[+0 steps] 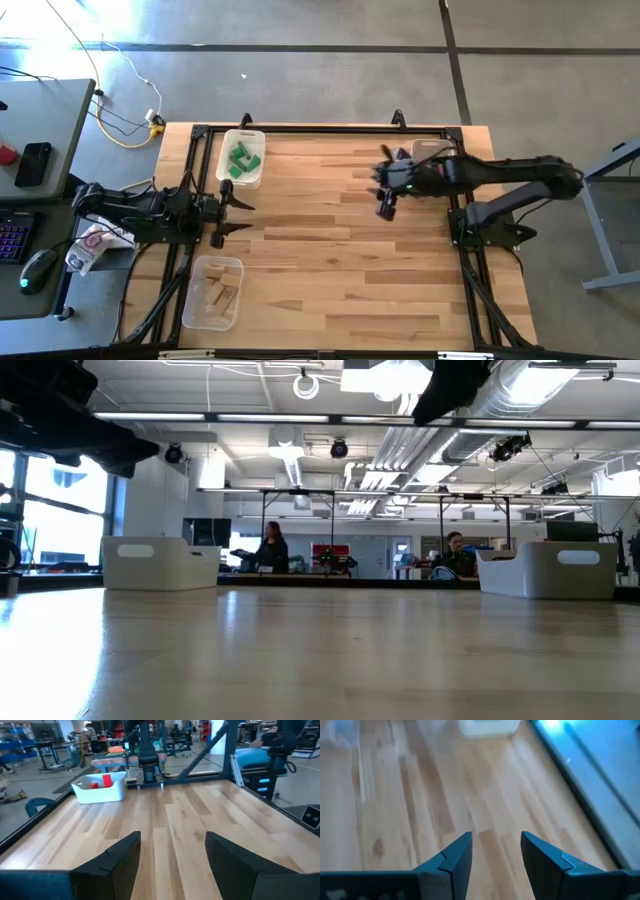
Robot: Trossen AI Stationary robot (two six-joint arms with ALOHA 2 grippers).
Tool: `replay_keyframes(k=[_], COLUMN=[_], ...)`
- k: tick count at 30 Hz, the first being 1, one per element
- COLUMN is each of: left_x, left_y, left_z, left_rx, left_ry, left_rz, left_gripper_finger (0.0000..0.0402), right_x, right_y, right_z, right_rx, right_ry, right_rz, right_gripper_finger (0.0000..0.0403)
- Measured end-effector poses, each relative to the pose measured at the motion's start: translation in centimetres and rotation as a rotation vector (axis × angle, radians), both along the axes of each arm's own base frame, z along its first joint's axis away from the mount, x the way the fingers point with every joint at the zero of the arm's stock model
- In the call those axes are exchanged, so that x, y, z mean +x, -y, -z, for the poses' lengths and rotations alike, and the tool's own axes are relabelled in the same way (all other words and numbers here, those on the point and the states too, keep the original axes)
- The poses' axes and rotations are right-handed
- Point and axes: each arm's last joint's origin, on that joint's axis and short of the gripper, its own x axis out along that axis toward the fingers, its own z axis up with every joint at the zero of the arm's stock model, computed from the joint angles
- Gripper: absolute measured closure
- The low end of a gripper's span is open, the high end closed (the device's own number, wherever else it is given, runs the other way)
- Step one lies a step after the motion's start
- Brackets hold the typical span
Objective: Sort & place blocks by color
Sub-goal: Return to Home Position
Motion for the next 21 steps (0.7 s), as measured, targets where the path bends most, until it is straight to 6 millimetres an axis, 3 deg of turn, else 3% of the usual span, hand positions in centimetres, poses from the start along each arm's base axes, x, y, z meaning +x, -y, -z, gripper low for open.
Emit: replay_keyframes(k=[3,10,21], left_x=[0.0,0.0,0.0], left_y=[0.0,-0.1,-0.1], left_z=[0.0,0.2,0.1], left_rx=[-0.001,0.026,0.026], left_ry=[-0.003,-0.02,-0.019], left_rz=[0.001,-0.002,-0.003], left_gripper_finger=[0.0193,0.0193,0.0193], right_x=[-1.7,-5.5,-9.3], right_y=[0.1,0.1,0.2], right_z=[0.0,5.4,8.9], right_rx=[-0.038,0.061,0.103], right_ry=[0.085,0.257,0.428], right_rz=[0.022,0.011,0.025], right_gripper_finger=[0.0247,0.0247,0.0247])
